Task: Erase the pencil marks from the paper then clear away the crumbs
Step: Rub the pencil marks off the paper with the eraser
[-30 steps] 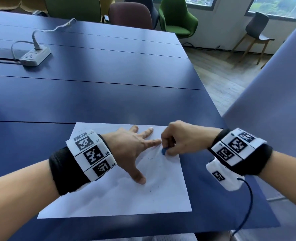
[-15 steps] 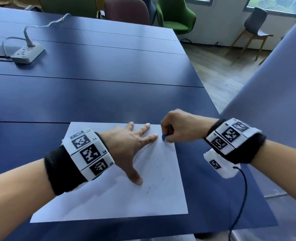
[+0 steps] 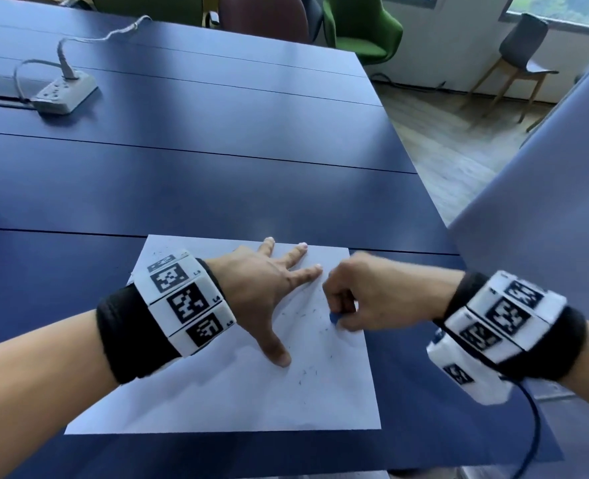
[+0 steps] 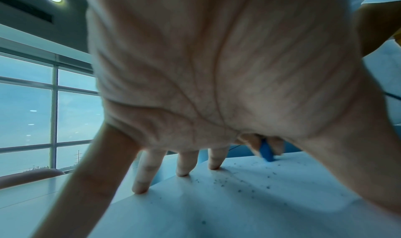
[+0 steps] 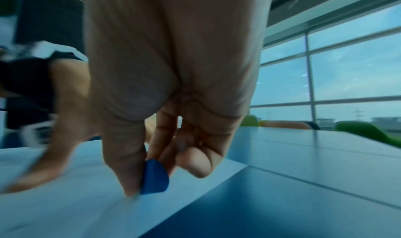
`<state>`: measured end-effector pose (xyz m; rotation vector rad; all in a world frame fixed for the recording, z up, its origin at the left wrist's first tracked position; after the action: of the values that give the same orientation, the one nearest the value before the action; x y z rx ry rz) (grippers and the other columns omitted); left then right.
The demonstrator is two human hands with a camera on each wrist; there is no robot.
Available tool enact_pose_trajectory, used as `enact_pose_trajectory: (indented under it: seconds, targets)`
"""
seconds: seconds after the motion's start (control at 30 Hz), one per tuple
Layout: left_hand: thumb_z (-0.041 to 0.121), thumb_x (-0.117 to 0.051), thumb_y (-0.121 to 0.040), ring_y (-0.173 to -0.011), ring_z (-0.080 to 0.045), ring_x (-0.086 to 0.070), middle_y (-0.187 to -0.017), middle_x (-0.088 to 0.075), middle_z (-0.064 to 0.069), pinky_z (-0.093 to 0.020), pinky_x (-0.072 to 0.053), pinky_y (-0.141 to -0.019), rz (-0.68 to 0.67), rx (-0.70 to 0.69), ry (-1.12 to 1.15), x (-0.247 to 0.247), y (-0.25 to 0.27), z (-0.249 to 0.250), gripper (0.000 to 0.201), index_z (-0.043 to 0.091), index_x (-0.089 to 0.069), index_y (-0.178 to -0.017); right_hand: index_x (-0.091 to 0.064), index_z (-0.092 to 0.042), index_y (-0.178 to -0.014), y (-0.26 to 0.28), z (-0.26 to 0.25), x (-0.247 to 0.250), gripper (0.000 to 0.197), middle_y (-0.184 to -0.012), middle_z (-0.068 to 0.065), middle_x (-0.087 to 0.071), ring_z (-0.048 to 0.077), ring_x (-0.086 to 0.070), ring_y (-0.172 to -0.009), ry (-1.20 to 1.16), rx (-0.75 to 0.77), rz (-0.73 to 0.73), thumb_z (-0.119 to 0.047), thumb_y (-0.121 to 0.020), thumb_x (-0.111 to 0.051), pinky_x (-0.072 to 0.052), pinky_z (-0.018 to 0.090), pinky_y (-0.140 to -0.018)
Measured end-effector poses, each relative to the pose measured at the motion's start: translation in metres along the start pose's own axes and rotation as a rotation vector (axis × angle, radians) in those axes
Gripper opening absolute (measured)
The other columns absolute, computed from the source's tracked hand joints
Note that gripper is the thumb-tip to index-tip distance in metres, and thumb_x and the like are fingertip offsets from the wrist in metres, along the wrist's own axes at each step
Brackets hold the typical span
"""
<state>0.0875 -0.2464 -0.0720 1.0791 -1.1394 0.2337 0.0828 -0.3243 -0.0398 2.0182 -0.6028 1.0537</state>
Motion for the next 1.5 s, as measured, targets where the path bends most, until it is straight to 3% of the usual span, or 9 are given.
enact_pose_trajectory:
  seconds: [0.1,0.27,0.43,0.63,0.77,0.97,1.13,1.3,1.5]
  targets:
    - [0.077,-0.073,-0.060,-0.149,-0.040,0.006,-0.162,0.022,0.005,-0.049,-0.027,-0.111,-0.001,0.002,-0.010,-0.002,0.000,0.000,0.133,0.041,0.017,-0.152,-0.064,-0.016,-0.071,0.009,-0.015,-0.024,0.008,-0.061,-0.010,-0.058,0.006,-0.051,-0.055,-0.024,0.043,-0.167,-0.016,-0.074,-0.071,-0.042,0.016,-0.052]
    - [0.077,-0.072,-0.061,-0.149,-0.039,0.008,-0.162,0.022,0.005,-0.047,-0.026,-0.112,-0.005,0.002,-0.001,0.000,0.002,0.001,0.132,0.042,0.018,-0.152,-0.061,-0.019,-0.065,0.000,0.007,0.007,0.012,-0.059,-0.008,-0.059,0.008,-0.051,-0.053,-0.021,-0.026,0.065,-0.018,-0.074,-0.069,-0.044,0.021,-0.052]
    - [0.076,-0.072,-0.061,-0.149,-0.039,0.006,-0.163,0.020,0.005,-0.046,-0.026,-0.112,-0.001,0.009,-0.019,0.001,0.002,0.001,0.136,0.033,0.016,-0.154,-0.066,-0.012,-0.075,0.021,-0.029,-0.036,0.005,-0.071,-0.001,-0.065,0.012,-0.054,-0.059,-0.041,0.085,-0.176,-0.017,-0.075,-0.068,-0.047,0.024,-0.056]
    - [0.078,-0.071,-0.060,-0.150,-0.034,0.006,-0.163,0.018,0.008,-0.040,-0.027,-0.112,0.021,0.017,0.012,0.000,0.003,-0.002,0.141,0.019,0.015,-0.155,-0.067,-0.015,-0.069,-0.030,0.021,0.028,0.008,-0.060,-0.005,-0.061,0.001,-0.048,-0.045,-0.050,-0.097,0.060,-0.017,-0.073,-0.074,-0.034,0.007,-0.043]
    - [0.078,-0.071,-0.061,-0.150,-0.033,0.006,-0.163,0.018,0.008,-0.040,-0.025,-0.112,0.040,0.021,0.012,0.002,0.002,-0.003,0.141,0.020,0.016,-0.155,-0.068,-0.012,-0.071,-0.035,0.027,0.040,0.005,-0.059,-0.006,-0.059,0.004,-0.049,-0.048,-0.046,-0.114,0.168,-0.015,-0.072,-0.072,-0.040,0.015,-0.048]
    - [0.079,-0.070,-0.061,-0.150,-0.035,0.007,-0.162,0.021,0.006,-0.042,-0.027,-0.112,0.021,0.025,-0.014,0.000,0.000,-0.003,0.141,0.019,0.017,-0.155,-0.065,-0.019,-0.068,-0.011,-0.018,-0.008,0.011,-0.057,-0.011,-0.056,0.006,-0.052,-0.053,-0.001,0.021,-0.098,-0.017,-0.074,-0.073,-0.046,0.020,-0.052]
    - [0.080,-0.071,-0.057,-0.150,-0.036,0.005,-0.162,0.020,0.009,-0.040,-0.030,-0.109,0.050,0.011,0.001,-0.001,0.000,-0.003,0.144,0.023,0.017,-0.155,-0.060,-0.021,-0.062,-0.020,-0.005,0.021,0.018,-0.054,-0.011,-0.054,0.001,-0.051,-0.051,0.003,-0.011,0.095,-0.016,-0.072,-0.073,-0.041,0.015,-0.051]
    - [0.079,-0.071,-0.059,-0.150,-0.035,0.005,-0.163,0.018,0.006,-0.040,-0.026,-0.112,0.036,0.020,-0.012,0.000,0.001,-0.002,0.142,0.019,0.015,-0.155,-0.064,-0.012,-0.071,0.005,-0.028,-0.019,0.008,-0.064,-0.006,-0.061,0.007,-0.051,-0.054,0.010,0.070,-0.089,-0.015,-0.076,-0.069,-0.043,0.016,-0.053]
    - [0.080,-0.070,-0.059,-0.150,-0.035,0.005,-0.163,0.019,0.007,-0.041,-0.026,-0.112,0.035,0.018,-0.011,0.001,0.001,-0.002,0.141,0.019,0.014,-0.155,-0.064,-0.014,-0.070,0.006,0.004,0.010,0.005,-0.066,-0.004,-0.064,0.010,-0.054,-0.061,0.006,-0.044,0.143,-0.016,-0.074,-0.066,-0.043,0.016,-0.055]
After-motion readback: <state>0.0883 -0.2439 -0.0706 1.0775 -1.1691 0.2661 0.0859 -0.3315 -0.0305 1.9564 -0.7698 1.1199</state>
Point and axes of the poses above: each hand's wrist, its own y-axis away from the middle knuckle, its own x-axis out of the back of the hand, z = x × y, the point moved 10 cm from there along -y, towards the middle knuckle
